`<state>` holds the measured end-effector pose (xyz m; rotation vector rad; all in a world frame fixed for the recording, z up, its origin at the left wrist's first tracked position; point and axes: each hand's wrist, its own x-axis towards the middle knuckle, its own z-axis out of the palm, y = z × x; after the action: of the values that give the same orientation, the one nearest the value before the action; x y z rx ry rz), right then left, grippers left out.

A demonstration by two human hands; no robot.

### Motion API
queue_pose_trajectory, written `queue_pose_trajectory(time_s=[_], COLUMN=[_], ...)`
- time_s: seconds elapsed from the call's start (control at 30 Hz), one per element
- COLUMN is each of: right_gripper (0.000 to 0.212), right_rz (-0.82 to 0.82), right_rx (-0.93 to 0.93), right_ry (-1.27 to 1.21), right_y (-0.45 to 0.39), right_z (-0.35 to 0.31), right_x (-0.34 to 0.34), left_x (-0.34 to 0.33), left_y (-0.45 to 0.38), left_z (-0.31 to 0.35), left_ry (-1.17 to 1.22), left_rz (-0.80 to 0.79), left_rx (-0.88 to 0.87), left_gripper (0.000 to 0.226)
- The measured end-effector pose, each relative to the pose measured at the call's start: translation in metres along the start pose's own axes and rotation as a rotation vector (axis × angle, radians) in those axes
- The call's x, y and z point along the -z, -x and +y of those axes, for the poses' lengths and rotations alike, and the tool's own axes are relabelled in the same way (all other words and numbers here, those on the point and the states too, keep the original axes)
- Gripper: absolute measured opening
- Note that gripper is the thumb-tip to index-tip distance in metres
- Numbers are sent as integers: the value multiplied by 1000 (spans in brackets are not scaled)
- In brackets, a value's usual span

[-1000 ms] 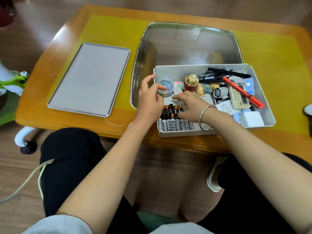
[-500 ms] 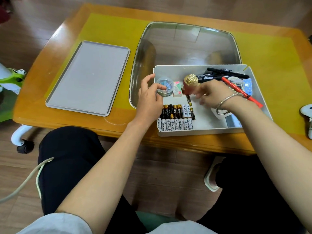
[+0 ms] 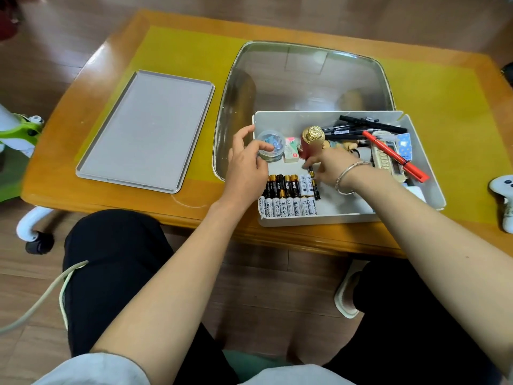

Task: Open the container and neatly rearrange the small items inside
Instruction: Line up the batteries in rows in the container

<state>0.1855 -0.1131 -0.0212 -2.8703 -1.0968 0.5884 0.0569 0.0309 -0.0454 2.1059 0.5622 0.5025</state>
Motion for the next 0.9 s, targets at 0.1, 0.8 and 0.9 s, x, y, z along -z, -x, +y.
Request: queue_pose_trajectory(time_s=[0.1,0.8,0.9], right_gripper=[38,19,14], right_rz=[-29,-157,-218], right_rx=[6,5,-2], right_ry=[47,129,163], right_y=[-2,15,19], right_z=[-1,-11,-16], right_x=[-4,-1,1], left_x=[0,0,0], left_y=[0,1,1], left_z=[0,1,1], left_ry=[6,10,-9], left_rz=[-5,3,10], left_rx=[0,-2,-13], left_gripper=[23,23,24])
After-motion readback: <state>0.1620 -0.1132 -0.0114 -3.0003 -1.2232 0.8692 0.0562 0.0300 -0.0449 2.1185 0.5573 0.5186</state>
